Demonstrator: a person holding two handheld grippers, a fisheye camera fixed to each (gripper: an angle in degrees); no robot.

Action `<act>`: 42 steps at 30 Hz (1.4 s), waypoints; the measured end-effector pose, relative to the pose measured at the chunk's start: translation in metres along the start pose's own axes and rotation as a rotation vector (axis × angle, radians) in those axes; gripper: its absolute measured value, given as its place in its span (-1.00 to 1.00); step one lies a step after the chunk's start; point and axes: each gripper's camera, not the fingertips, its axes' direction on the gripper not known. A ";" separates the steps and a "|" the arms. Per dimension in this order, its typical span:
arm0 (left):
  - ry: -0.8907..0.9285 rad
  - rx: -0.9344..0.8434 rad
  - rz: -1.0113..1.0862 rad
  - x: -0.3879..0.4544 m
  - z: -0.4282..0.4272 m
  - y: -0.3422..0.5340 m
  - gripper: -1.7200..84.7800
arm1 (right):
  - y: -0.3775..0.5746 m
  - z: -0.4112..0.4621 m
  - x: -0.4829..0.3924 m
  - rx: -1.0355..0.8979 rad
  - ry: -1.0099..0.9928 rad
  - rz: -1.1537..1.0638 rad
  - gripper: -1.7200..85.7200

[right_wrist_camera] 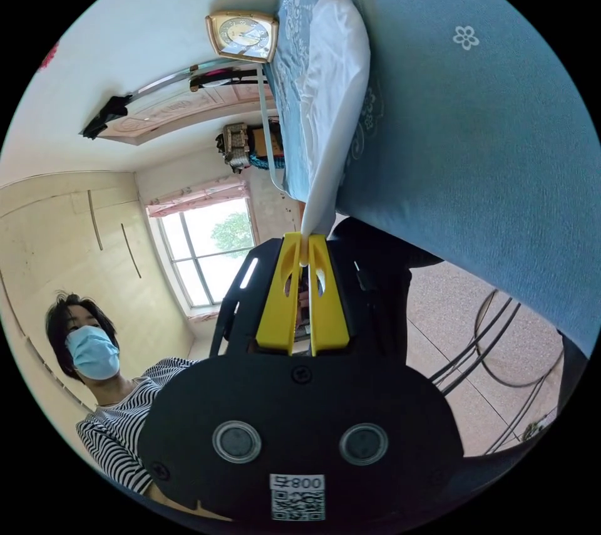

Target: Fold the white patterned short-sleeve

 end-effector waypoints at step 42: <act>0.188 -0.151 0.328 0.278 -0.121 -0.034 -0.91 | 0.051 -0.155 0.103 0.141 0.039 -0.186 -0.93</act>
